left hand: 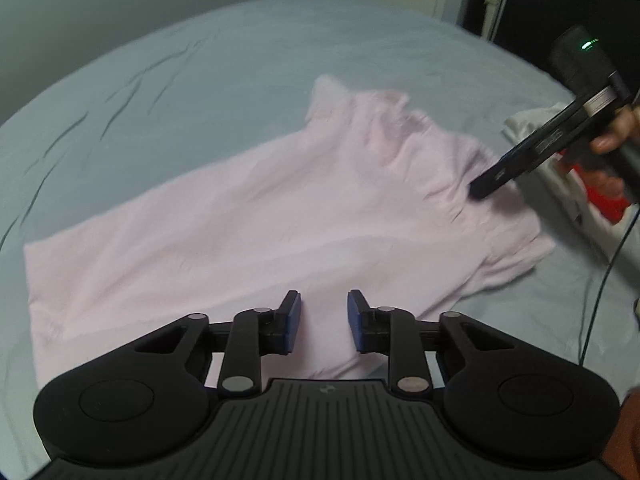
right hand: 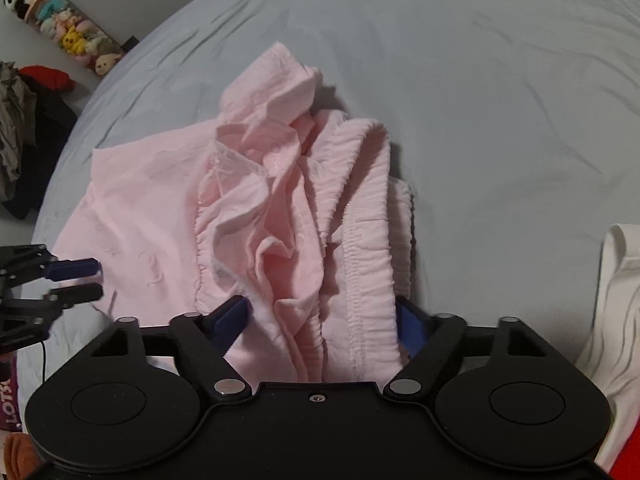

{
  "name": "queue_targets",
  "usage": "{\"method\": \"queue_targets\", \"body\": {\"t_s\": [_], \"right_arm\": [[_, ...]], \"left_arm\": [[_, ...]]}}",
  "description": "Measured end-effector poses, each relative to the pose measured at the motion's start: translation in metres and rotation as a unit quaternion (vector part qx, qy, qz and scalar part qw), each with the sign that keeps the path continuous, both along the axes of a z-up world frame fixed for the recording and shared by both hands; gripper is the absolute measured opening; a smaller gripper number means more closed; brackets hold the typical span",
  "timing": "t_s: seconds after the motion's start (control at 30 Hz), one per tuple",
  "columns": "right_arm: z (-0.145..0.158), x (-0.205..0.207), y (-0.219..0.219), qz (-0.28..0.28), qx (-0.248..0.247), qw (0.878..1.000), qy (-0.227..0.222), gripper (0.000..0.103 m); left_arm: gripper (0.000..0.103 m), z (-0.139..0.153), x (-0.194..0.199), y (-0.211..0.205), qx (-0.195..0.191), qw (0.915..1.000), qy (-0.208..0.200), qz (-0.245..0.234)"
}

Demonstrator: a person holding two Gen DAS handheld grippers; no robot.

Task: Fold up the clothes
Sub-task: 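Grasp the gathered sleeve cuffs with the right gripper, then fold the held cuffs over the shirt body with the right gripper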

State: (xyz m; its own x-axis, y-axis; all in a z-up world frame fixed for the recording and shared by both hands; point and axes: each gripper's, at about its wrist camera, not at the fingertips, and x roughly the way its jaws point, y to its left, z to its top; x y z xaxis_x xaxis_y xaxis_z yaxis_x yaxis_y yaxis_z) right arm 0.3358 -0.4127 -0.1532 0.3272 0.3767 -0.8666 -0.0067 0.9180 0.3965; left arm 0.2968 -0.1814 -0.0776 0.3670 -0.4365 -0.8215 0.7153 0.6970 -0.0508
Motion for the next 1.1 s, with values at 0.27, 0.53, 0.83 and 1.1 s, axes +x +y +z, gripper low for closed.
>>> {"method": "queue_targets", "body": {"t_s": [0.27, 0.53, 0.83, 1.1], "right_arm": [[-0.004, -0.002, 0.002, 0.018, 0.003, 1.000, -0.020, 0.030], [-0.005, 0.004, 0.027, 0.016, -0.046, 0.999, -0.004, 0.023], [0.028, 0.000, 0.049, 0.028, -0.087, 0.996, -0.009, 0.019], [0.074, 0.001, 0.073, 0.039, -0.106, 0.994, -0.010, 0.019]], "left_arm": [[0.014, -0.029, 0.019, -0.027, 0.043, 0.9981, 0.037, 0.023], [0.013, -0.055, 0.017, -0.037, 0.082, 0.9945, 0.053, 0.038], [0.014, -0.043, 0.008, -0.019, 0.052, 0.9970, 0.040, 0.041], [0.014, -0.011, -0.008, 0.037, 0.043, 0.9977, 0.019, 0.050]]}}
